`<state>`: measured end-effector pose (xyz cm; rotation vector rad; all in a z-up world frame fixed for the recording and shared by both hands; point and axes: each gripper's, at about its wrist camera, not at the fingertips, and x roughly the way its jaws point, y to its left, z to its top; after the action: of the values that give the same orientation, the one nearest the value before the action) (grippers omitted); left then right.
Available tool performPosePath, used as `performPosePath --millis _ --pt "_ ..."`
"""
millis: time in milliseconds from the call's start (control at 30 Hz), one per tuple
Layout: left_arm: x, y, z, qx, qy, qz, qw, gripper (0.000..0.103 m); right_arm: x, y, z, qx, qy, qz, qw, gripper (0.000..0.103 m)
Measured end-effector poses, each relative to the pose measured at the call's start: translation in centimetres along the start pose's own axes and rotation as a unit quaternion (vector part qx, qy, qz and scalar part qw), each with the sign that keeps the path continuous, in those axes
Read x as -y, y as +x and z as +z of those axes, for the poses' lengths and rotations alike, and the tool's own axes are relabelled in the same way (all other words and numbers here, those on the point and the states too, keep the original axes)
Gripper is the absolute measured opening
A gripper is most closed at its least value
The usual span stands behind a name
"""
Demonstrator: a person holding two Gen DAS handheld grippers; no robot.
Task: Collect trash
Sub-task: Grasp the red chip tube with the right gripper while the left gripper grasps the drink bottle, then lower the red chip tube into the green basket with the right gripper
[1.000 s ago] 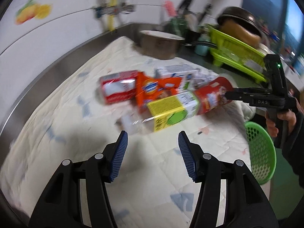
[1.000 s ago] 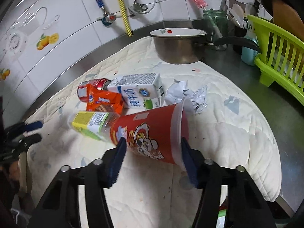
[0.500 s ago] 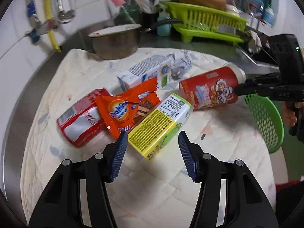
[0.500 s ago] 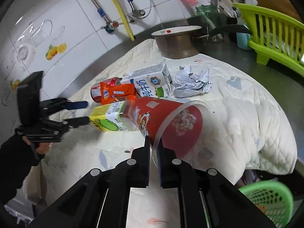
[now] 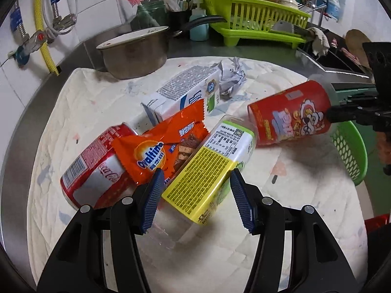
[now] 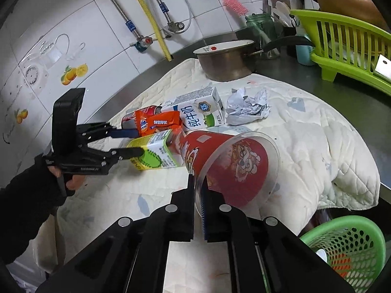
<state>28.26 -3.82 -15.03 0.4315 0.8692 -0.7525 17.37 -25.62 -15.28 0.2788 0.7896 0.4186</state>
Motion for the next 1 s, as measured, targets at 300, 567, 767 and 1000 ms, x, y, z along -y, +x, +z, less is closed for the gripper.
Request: performPosePath --millis 300,567,767,1000 --pt "0.5 0.9 0.2 -0.016 0.037 -0.008 0.9991 0.057 -0.2 -0.4 -1.0 -0.004 0.002 -0.002 1.0 0.005" --pt "1.0 1.4 0.0 -0.026 0.037 -0.003 0.999 0.062 -0.2 -1.0 -1.9 0.001 0.015 -0.001 1.0 0.005" --pt "2.2 0.6 -0.5 -0.024 0.034 0.018 0.999 0.057 -0.4 -2.2 -2.5 0.012 0.024 -0.008 1.0 0.005" --pt "3.0 -0.7 -1.0 -0.018 0.008 0.021 0.9996 0.043 0.4 -5.6 -3.7 0.027 0.04 -0.027 0.998 0.005"
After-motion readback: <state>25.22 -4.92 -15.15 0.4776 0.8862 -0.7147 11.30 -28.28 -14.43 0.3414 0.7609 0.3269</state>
